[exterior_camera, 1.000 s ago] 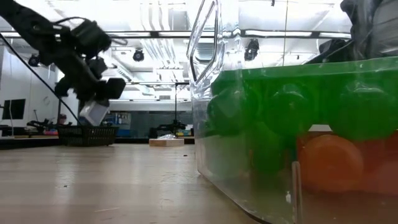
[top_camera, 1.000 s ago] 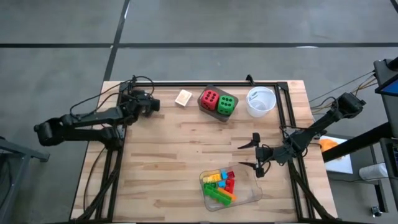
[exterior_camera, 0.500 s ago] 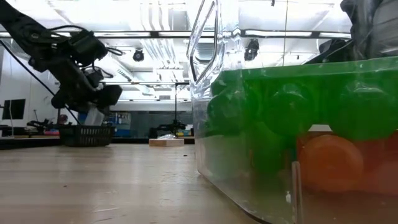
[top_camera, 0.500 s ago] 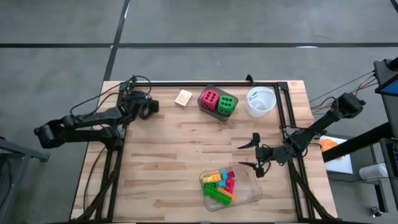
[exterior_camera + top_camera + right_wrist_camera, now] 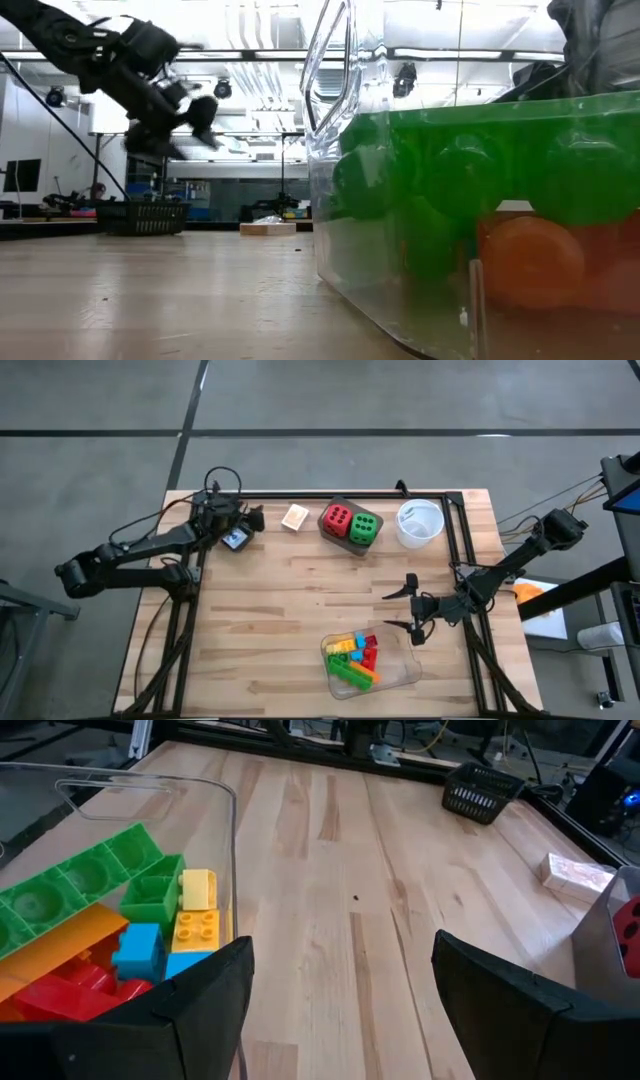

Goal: Pick & Place Toys
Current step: Put the yellow deck of cards into the top left black bin

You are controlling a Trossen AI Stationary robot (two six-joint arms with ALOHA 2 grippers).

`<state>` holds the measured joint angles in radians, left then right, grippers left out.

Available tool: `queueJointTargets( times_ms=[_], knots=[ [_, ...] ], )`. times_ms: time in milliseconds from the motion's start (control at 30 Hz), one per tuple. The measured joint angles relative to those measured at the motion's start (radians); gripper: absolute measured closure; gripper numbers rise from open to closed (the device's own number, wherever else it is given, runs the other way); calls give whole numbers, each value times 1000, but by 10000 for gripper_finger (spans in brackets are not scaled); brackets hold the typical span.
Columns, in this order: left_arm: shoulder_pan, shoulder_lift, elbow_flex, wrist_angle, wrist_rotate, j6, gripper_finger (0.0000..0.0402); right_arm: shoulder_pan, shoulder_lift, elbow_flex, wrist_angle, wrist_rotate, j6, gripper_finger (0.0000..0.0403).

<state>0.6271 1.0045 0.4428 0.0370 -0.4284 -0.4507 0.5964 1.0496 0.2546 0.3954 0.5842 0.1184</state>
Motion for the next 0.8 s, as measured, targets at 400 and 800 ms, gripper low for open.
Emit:
queueJointTargets(
  times_ms=[400, 800],
  knots=[
    [-116, 299, 184, 73, 130, -37, 196, -6, -3, 0, 5, 3, -14, 102],
    [-66, 710, 607, -267, 142, 37, 398, -6, -3, 0, 5, 3, 2, 102]
  ],
)
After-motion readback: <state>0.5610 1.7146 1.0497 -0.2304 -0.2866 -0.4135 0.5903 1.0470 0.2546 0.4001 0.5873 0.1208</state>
